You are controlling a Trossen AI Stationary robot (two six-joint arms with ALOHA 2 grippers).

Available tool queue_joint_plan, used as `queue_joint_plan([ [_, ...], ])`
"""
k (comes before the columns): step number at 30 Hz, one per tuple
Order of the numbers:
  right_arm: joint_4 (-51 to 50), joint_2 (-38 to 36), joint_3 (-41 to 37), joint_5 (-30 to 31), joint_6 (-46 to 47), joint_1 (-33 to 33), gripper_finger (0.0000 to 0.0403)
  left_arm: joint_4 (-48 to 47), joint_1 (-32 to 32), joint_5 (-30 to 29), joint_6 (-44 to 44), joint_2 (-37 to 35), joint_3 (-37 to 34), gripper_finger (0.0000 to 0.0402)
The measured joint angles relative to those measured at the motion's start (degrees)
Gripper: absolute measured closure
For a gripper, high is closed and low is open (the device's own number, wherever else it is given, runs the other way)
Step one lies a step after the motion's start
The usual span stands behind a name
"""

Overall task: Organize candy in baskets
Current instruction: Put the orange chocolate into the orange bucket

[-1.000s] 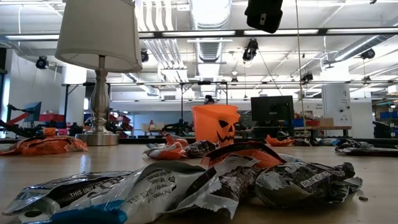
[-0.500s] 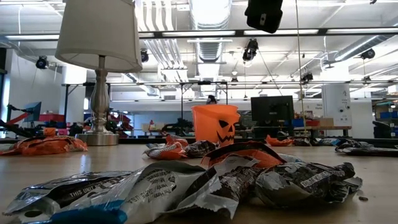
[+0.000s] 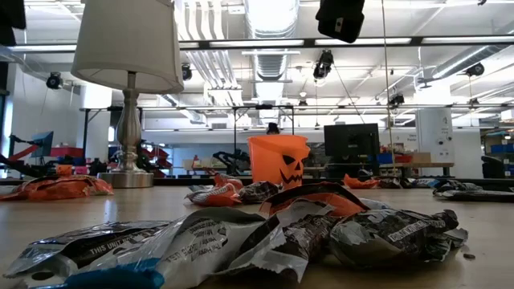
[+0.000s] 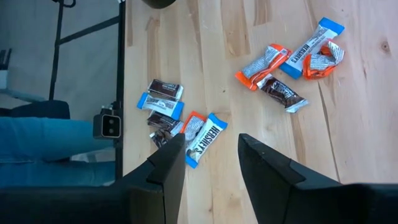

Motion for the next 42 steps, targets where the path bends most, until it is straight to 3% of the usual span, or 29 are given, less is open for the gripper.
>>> queue_joint_plan([
  [6, 0.1, 0.0, 0.0, 0.0, -0.1, 0.0, 0.0267, -3.0, 1.5, -0.5, 6.4, 0.0, 0.0, 0.0288],
  [11, 0.8, 0.0, 0.0, 0.0, 0.0, 0.0, 0.0264, -8.7, 7.1, -0.9, 10.0, 0.0, -0.4, 0.0288],
  [28, 0.8, 0.0, 0.0, 0.0, 1.4, 0.0, 0.0271, -8.0, 29.3, 0.6, 47.9, 0.0, -0.8, 0.0288],
  [37, 0.8, 0.0, 0.0, 0.0, 1.5, 0.0, 0.0271, -7.7, 36.0, 1.2, 60.4, 0.1, -0.8, 0.0288],
  [42, 0.8, 0.0, 0.0, 0.0, 2.0, 0.0, 0.0271, -7.6, 39.7, 5.2, 65.6, 1.4, -0.9, 0.0272],
])
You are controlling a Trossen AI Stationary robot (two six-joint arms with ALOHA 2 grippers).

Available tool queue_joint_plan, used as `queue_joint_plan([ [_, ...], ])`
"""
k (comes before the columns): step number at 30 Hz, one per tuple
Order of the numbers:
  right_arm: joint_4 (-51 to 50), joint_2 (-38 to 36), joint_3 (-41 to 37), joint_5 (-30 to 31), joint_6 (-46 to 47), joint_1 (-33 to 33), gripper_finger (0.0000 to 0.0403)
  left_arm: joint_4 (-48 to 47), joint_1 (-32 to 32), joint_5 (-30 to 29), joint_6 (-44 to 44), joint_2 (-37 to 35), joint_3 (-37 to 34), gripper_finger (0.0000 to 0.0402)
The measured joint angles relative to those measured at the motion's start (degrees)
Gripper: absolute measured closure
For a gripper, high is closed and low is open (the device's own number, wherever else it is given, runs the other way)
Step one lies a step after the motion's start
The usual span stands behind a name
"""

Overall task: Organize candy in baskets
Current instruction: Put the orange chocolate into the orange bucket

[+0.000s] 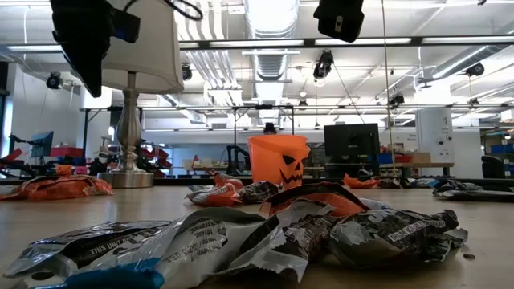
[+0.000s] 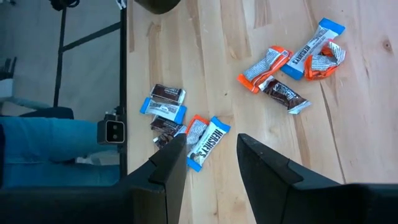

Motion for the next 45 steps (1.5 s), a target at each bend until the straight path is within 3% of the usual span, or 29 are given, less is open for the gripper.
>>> queue_joint_plan([
  [7, 0.0, 0.0, 0.0, 0.2, 0.5, 0.0, 0.0271, 0.5, 3.9, 1.9, 3.2, 3.9, -1.7, 0.0241],
  [27, 0.4, 0.0, 0.0, 3.2, 13.5, 0.0, 0.0271, 14.4, 5.6, 2.6, 7.1, 12.1, -16.4, 0.024],
  [45, 3.1, 0.0, 0.0, 6.2, 19.2, 0.0, 0.0271, 21.8, 6.3, 2.0, 12.9, 14.4, -20.6, 0.0243],
])
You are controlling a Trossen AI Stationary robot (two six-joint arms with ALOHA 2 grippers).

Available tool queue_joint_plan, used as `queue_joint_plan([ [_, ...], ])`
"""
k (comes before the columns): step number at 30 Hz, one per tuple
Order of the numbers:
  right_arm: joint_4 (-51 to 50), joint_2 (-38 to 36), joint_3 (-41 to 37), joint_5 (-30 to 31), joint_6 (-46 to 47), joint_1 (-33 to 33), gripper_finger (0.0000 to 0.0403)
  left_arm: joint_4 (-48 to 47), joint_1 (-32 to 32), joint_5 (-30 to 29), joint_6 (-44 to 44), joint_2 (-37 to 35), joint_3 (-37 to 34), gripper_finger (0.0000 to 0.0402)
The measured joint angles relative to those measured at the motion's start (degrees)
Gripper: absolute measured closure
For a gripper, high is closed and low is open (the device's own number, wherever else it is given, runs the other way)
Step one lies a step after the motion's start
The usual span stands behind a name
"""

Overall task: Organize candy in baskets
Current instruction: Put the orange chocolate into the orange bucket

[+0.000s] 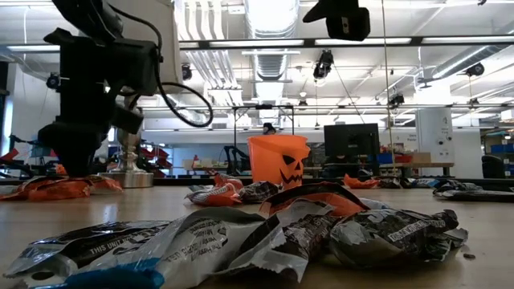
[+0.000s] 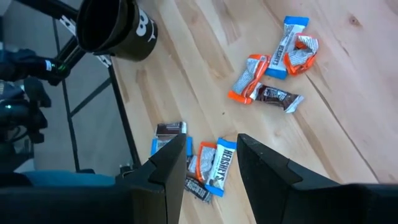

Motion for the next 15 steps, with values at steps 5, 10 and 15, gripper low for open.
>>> queue_joint_plan([
  [5, 0.0, 0.0, 0.0, 0.3, 0.9, 0.0, 0.0271, -0.1, 0.0, 0.0, 2.0, 0.0, -1.0, 0.0273],
  [10, 0.0, 0.0, 0.0, 1.5, 1.7, 0.0, 0.0271, -0.4, 0.0, 0.0, 2.3, 0.0, -1.2, 0.033],
  [15, 0.0, 0.0, 0.0, 1.7, 1.5, 0.0, 0.0271, -0.9, 0.0, 0.0, 3.5, -0.1, -0.2, 0.0388],
])
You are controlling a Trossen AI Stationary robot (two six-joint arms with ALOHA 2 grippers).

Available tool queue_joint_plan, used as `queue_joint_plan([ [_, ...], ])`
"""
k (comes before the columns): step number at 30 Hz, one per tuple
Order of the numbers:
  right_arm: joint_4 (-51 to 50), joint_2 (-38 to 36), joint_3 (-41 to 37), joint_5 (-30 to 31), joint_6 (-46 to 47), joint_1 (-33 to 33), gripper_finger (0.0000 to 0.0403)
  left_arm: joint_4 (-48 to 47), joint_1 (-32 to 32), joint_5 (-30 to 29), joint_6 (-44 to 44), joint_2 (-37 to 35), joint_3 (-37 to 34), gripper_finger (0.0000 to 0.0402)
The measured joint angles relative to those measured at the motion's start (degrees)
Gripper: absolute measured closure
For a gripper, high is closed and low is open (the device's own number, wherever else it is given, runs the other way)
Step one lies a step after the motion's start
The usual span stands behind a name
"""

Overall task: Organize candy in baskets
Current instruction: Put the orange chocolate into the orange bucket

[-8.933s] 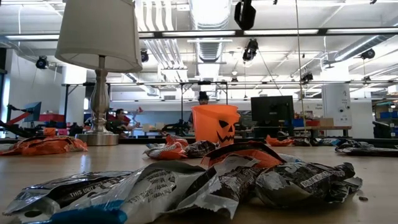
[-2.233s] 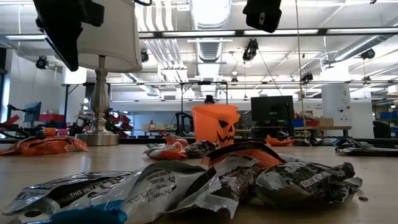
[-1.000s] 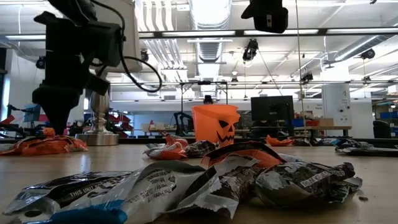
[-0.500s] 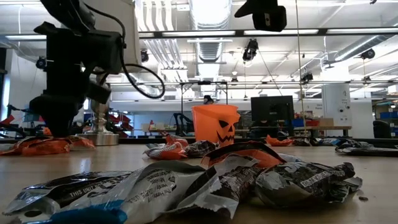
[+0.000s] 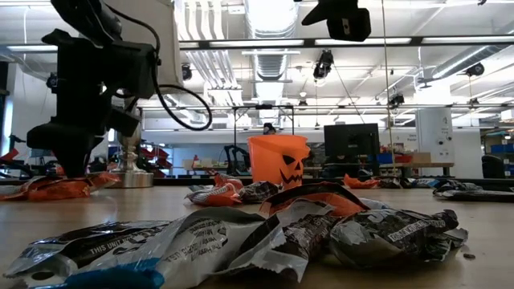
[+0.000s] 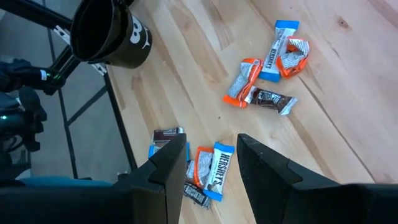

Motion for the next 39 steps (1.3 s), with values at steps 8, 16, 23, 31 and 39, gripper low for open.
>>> queue_joint_plan([
  [8, 0.0, 0.0, 0.0, 0.3, -0.2, 0.0, 0.0271, -1.6, 0.0, 0.0, 1.4, -1.0, 2.2, 0.0397],
  [16, -0.1, 0.0, 0.0, 3.3, -1.0, 0.0, 0.0271, -8.0, 0.0, 3.1, 1.3, -3.9, 6.2, 0.04],
  [23, -0.4, 0.0, 0.0, 4.1, -0.9, 1.0, 0.0271, -8.7, -0.9, 6.0, 1.5, -8.7, 11.5, 0.04],
  [31, -0.4, 0.1, 0.0, 8.8, 0.2, 4.6, 0.0271, -8.4, -1.3, 6.0, 4.8, -11.7, 17.5, 0.04],
  [39, 4.8, 0.3, 0.0, 16.2, -1.2, 4.7, 0.0271, -2.7, -1.3, 6.0, 13.1, -11.7, 23.6, 0.0401],
])
